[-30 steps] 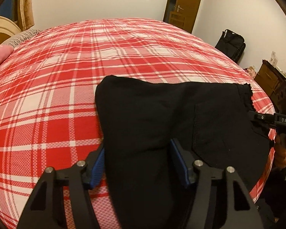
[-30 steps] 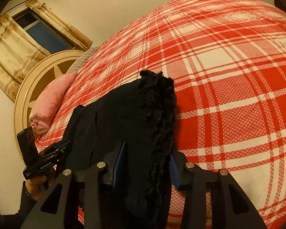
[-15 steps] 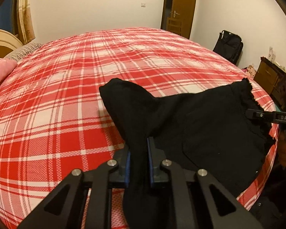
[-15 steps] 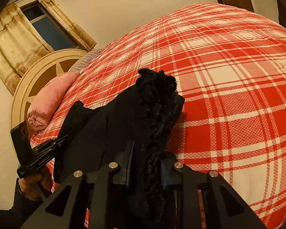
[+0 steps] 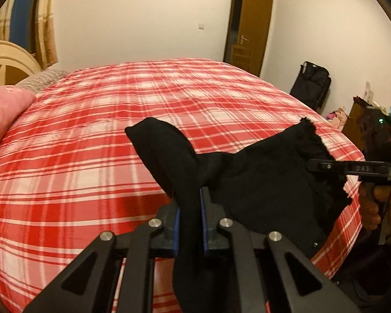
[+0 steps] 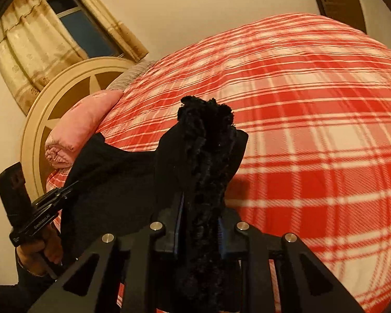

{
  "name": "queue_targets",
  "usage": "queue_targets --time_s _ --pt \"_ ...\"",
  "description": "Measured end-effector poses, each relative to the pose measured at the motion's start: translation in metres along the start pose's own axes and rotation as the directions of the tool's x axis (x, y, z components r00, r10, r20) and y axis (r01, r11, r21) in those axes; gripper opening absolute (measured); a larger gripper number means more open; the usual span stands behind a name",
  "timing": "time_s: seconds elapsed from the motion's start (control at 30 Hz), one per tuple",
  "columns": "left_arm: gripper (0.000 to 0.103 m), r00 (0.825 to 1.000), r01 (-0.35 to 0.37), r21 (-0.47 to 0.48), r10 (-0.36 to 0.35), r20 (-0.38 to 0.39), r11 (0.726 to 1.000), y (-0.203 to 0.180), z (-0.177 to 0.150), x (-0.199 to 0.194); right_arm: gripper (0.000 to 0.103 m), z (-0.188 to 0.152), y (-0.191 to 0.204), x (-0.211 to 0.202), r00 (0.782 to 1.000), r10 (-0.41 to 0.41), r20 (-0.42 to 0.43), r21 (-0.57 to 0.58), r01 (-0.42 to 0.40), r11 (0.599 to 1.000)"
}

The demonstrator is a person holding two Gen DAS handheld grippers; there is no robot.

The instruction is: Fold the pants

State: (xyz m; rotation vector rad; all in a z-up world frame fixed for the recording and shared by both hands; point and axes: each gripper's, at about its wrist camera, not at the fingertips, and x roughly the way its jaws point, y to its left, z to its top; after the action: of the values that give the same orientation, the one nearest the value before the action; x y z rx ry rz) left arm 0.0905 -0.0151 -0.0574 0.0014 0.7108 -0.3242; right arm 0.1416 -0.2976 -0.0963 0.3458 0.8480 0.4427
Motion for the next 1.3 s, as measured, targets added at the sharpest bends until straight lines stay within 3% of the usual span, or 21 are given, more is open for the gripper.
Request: queue_targets --time_s 0.27,0.67,0.97,1.3 --pt "0.013 0.995 -0.088 -0.051 0.089 0.034 0.995 0.043 0.001 -0.026 0.022 0.028 0.050 0.057 0.995 0.079 -0.057 -0.069 -0.082 0.994" --pt "0.012 0.975 -0.212 -0.142 0.219 0.039 0.967 0.109 -0.014 -0.053 0.019 0.066 0.133 0.118 0.979 0.169 -0.118 -0.179 -0.188 0.966" --pt "0.012 0.964 -0.256 -0.202 0.265 0.019 0.945 0.142 -0.029 -0.061 0.016 0.067 0.172 0.165 0.963 0.187 -0.194 -0.218 -0.228 0.949" --pt "0.012 0.956 -0.281 -0.252 0.294 0.012 0.926 0.169 -0.036 -0.071 0.015 0.070 0.189 0.196 0.949 0.203 -0.242 -0.230 -0.259 0.938"
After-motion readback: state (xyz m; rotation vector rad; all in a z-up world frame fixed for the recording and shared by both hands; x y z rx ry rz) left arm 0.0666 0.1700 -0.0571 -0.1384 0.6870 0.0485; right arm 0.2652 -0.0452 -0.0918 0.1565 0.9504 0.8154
